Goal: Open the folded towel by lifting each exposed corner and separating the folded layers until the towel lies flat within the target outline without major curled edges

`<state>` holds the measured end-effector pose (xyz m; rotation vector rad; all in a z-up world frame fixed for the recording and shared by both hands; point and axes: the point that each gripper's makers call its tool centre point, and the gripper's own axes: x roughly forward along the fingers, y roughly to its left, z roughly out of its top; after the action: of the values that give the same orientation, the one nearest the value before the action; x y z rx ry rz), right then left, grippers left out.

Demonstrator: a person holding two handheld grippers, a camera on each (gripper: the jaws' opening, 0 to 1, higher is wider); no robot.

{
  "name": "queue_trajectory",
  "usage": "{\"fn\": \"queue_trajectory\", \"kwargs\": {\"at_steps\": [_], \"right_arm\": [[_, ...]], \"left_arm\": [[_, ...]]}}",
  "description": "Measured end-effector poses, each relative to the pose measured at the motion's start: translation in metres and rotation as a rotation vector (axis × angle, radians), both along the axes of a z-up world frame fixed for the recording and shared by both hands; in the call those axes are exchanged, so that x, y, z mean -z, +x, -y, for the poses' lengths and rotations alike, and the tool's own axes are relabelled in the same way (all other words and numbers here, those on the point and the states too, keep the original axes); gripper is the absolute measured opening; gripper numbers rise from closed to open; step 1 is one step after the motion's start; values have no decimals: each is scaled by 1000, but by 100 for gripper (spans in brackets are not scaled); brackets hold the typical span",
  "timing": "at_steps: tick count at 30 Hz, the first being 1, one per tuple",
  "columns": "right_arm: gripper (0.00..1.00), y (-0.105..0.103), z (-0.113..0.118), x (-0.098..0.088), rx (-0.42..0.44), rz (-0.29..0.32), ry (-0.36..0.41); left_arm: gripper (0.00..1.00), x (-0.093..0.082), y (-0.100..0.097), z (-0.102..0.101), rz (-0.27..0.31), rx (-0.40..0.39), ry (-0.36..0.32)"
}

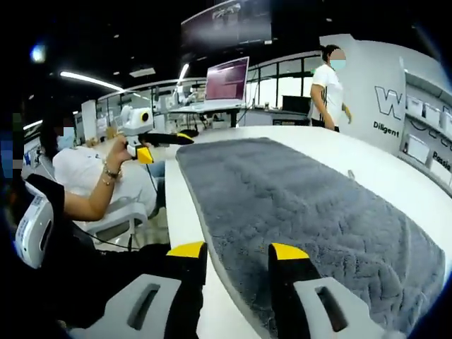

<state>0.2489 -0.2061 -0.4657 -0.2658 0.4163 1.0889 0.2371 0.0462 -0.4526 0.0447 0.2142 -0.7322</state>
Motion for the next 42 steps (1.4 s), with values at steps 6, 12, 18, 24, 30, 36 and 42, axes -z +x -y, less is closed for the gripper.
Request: {"fn": "queue_trajectory", "kwargs": {"at_steps": [6,12,18,24,30,36,42], "right_arm": [[64,5,13,3,52,18,-12],[85,9,30,4,110,17,-13],[99,14,49,3,172,19,-17],[99,13,66,0,216,37,-13],[99,10,76,-1,234,42,-2],[97,9,84,0,241,40,-7],[97,7,90,1,252,40,-9]], "left_arm": [[89,-1,1,10,1,21,1],[90,-4,5,17,0,30,3],[90,-6,8,28,3,53,8],[89,-2,14,47,-8,88,22],[82,0,21,71,-15,136,29],[73,3,25,96,-24,191,35],[60,7,30,115,-47,238,40]]}}
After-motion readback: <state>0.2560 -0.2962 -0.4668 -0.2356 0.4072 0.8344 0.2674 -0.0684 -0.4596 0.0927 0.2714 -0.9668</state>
